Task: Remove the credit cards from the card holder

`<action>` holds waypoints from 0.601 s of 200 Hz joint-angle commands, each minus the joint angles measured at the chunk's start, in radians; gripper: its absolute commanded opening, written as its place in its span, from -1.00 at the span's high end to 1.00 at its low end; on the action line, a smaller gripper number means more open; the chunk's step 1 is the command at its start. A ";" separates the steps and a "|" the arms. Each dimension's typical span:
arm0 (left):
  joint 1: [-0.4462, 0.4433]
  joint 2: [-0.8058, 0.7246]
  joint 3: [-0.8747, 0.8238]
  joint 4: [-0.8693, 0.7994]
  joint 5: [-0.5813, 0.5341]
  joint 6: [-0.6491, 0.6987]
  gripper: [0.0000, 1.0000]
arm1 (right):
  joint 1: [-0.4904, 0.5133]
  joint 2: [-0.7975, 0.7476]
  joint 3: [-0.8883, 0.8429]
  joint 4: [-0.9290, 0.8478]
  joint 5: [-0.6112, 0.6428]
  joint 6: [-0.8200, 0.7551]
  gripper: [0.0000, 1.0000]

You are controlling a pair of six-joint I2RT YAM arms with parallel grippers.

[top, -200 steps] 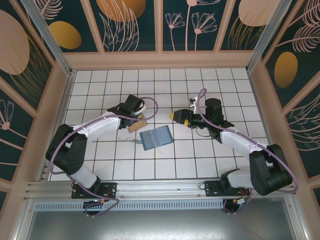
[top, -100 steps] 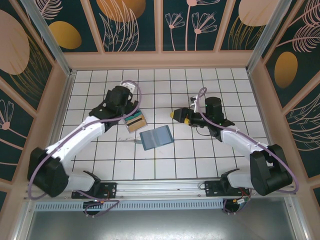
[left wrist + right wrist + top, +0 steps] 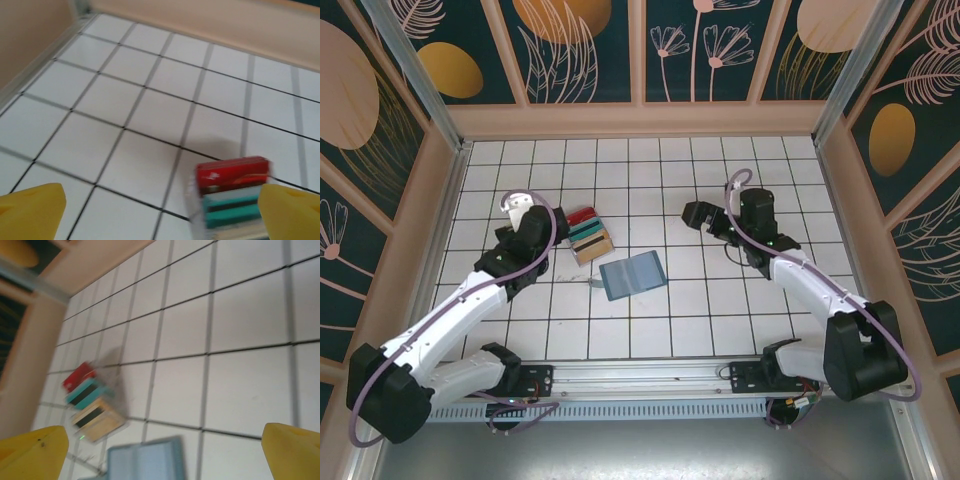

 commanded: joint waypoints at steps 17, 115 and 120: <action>0.037 0.007 -0.072 0.007 -0.211 -0.144 -0.97 | -0.024 -0.055 -0.034 -0.006 0.340 -0.159 -0.98; 0.303 0.087 -0.258 0.432 -0.126 0.149 -0.97 | -0.149 -0.164 -0.331 0.347 0.685 -0.397 -0.98; 0.320 0.115 -0.259 0.446 -0.114 0.152 -0.97 | -0.160 -0.152 -0.342 0.376 0.693 -0.401 -0.98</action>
